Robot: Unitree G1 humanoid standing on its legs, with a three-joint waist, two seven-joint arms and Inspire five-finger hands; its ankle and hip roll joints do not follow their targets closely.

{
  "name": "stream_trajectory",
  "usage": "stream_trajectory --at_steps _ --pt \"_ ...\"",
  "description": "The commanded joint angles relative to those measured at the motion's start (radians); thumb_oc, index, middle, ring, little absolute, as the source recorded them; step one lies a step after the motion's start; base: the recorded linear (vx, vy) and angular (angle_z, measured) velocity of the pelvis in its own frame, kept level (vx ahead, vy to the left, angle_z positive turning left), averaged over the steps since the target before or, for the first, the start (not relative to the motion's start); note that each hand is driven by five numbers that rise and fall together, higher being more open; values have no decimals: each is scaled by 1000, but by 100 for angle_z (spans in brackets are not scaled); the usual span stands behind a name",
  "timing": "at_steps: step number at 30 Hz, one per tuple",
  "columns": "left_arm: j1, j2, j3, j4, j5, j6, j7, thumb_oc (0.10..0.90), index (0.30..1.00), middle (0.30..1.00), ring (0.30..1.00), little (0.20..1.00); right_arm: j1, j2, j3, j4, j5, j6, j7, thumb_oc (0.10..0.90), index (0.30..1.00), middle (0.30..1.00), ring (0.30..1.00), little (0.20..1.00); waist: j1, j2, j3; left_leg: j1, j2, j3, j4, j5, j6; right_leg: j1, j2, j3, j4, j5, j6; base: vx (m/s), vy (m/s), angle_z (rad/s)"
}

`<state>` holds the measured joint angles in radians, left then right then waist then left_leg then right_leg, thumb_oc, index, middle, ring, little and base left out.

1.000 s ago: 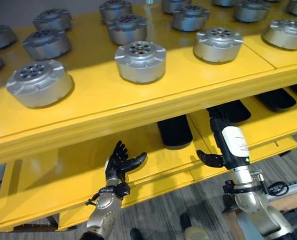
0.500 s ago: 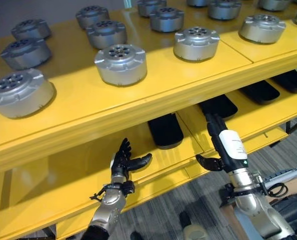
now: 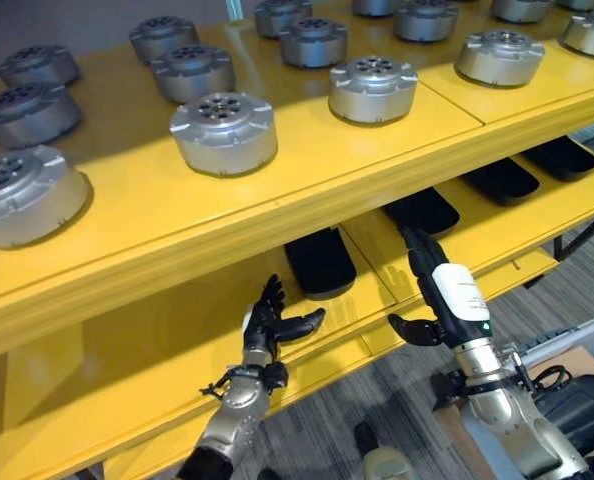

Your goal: Move parts from the plastic box to the shelf.

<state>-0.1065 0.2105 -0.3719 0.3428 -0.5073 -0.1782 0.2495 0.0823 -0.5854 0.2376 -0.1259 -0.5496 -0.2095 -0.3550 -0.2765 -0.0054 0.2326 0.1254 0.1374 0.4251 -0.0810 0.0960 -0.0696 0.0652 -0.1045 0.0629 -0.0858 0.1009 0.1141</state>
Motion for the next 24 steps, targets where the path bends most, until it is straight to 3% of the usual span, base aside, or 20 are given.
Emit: stream_trajectory --at_steps 1,11,24 --pt "-119 -14 -11 -42 -24 -90 -26 900 1000 1000 1000 1000 -72 0 -7 -127 -11 -64 -37 900 1000 1000 1000 1000 -12 -27 -36 50 38 -52 114 -204 29 -33 28 8 146 -157 -4 12 -11 -11" --pt "-124 -22 -42 -68 -54 -72 -30 900 1000 1000 1000 1000 -72 7 7 -125 -10 -50 -37 900 1000 1000 1000 1000 -14 -29 -37 54 38 -52 111 -204 30 -31 31 14 146 -158 -2 1 -1 -1" --pt "-129 -30 -57 -83 -86 -96 -72 900 1000 1000 1000 1000 -68 6 13 -120 -12 -54 -36 900 1000 1000 1000 1000 -21 -28 -39 58 44 -44 105 -199 26 -31 33 15 145 -158 -2 0 0 0"
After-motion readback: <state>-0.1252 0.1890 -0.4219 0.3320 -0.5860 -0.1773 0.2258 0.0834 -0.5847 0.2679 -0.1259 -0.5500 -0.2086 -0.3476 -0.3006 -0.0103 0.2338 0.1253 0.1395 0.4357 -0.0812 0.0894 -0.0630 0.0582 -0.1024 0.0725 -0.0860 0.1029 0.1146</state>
